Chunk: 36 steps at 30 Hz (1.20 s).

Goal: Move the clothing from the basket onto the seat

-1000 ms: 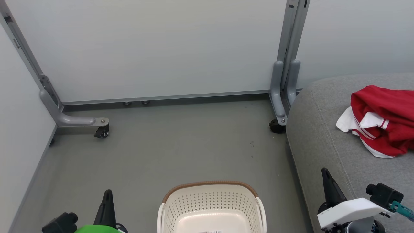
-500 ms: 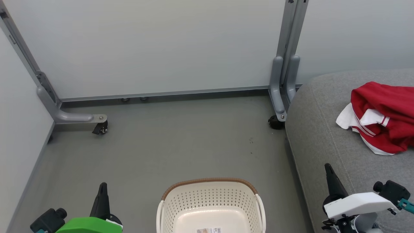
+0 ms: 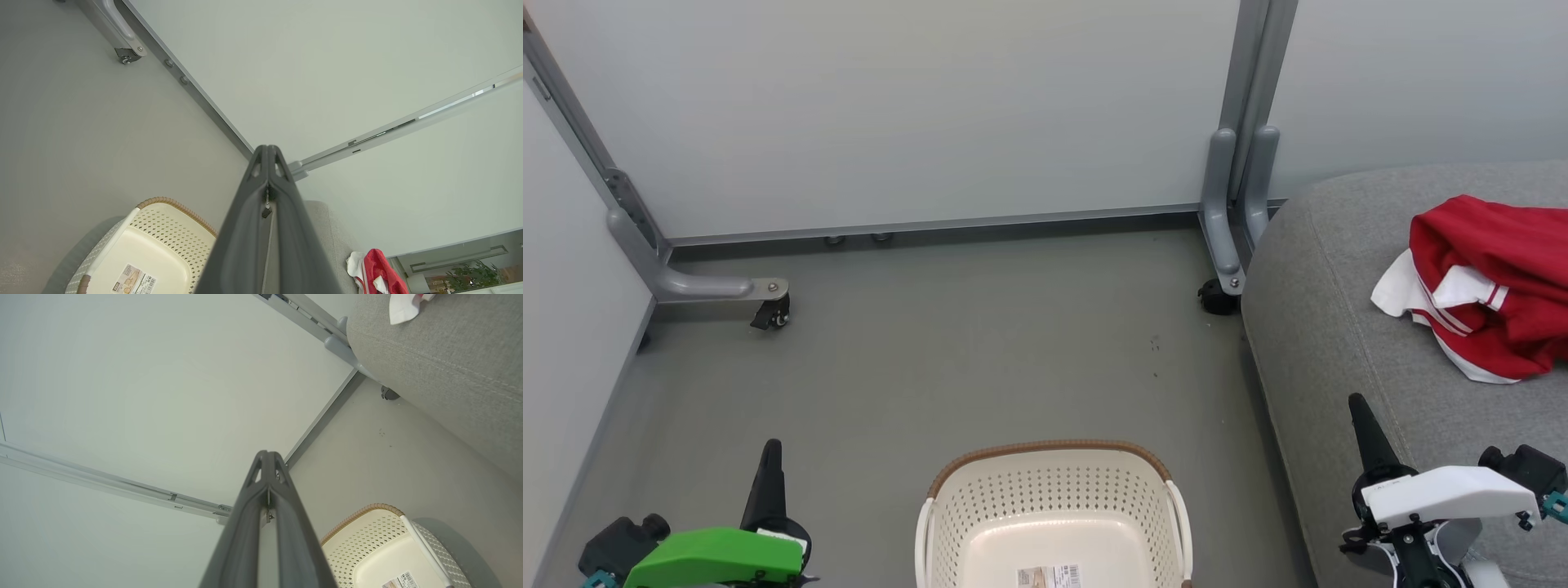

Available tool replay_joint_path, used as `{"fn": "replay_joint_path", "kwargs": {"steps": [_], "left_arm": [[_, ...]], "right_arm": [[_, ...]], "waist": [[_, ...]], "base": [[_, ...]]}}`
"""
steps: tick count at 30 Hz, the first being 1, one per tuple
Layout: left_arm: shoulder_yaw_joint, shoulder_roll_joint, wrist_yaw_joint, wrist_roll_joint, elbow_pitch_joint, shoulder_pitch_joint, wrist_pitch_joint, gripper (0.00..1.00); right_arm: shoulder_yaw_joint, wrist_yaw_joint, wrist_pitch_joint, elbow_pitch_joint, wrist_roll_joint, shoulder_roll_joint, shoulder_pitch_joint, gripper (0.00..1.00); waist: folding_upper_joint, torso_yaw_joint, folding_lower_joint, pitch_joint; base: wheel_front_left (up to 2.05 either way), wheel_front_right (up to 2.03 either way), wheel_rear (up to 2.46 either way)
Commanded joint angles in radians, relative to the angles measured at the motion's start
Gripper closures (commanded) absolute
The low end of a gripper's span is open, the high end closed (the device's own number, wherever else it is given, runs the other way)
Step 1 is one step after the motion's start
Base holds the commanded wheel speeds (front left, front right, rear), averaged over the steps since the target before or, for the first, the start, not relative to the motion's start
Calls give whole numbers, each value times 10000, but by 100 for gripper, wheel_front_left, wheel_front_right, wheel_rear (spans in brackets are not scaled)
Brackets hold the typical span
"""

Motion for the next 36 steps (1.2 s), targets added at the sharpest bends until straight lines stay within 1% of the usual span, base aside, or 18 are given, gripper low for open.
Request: {"fn": "replay_joint_path", "kwargs": {"steps": [1, 19, 36], "left_arm": [[64, 25, -83, -312, -116, -335, 56, 100], [355, 28, -203, -2052, -103, -648, 510, 100], [600, 32, -312, -3479, -93, -905, 890, 100]], "right_arm": [[-74, 4, 69, -95, 284, -22, -222, 100], [-344, 4, 522, -78, 1964, 0, -479, 100], [-555, 3, 884, -60, 3349, 27, -677, 100]], "waist": [[0, -6, 0, 21], [0, -58, 0, 241], [0, -108, 0, 450]], "base": [[0, 0, 0], [0, 0, 0], [0, 0, 0]]}}
